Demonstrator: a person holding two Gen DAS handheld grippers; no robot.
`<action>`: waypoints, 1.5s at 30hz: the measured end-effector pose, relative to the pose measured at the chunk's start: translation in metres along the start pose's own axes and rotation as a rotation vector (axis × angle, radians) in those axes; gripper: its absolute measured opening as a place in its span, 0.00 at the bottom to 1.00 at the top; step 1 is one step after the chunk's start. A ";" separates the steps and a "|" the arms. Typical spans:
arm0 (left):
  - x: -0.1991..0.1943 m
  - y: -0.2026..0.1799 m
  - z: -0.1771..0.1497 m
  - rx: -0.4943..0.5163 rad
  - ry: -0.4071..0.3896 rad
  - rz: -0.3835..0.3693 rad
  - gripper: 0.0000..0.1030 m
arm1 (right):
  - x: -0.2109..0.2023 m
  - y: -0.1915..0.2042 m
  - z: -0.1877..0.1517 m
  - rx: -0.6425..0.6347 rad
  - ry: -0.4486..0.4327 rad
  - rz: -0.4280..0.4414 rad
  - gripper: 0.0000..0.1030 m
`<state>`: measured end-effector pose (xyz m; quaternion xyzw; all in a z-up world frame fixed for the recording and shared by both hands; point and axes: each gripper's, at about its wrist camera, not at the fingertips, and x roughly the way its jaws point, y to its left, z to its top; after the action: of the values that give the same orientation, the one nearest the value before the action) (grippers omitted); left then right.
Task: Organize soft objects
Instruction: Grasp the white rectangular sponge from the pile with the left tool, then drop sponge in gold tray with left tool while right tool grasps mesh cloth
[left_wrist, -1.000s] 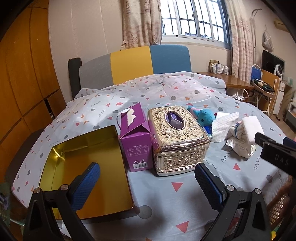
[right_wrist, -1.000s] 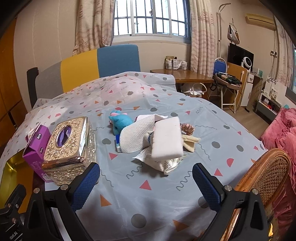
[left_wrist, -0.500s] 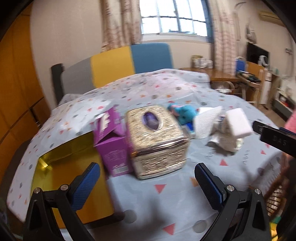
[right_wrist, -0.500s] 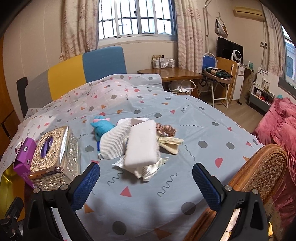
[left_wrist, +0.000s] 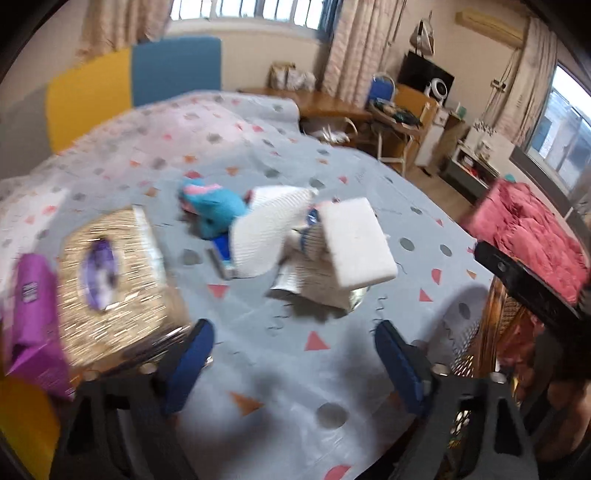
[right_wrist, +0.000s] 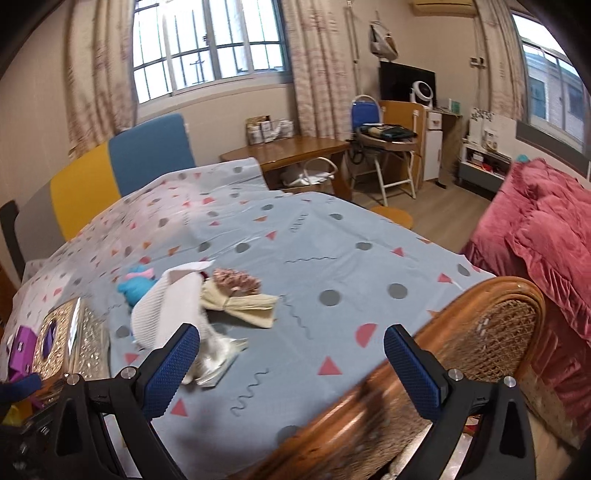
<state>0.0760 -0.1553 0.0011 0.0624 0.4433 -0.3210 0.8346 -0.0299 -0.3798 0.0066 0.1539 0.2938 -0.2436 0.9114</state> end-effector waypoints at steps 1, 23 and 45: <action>0.009 -0.002 0.007 -0.007 0.023 -0.024 0.75 | 0.000 -0.005 0.001 0.008 0.001 -0.006 1.00; 0.077 -0.019 0.061 -0.077 0.119 -0.170 0.54 | 0.018 -0.025 0.009 0.013 0.055 0.017 1.00; -0.013 0.040 -0.006 -0.137 -0.038 -0.080 0.55 | 0.119 0.104 0.041 -0.159 0.342 0.319 0.75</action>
<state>0.0902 -0.1148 0.0005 -0.0187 0.4503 -0.3244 0.8317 0.1289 -0.3522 -0.0199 0.1652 0.4339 -0.0431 0.8846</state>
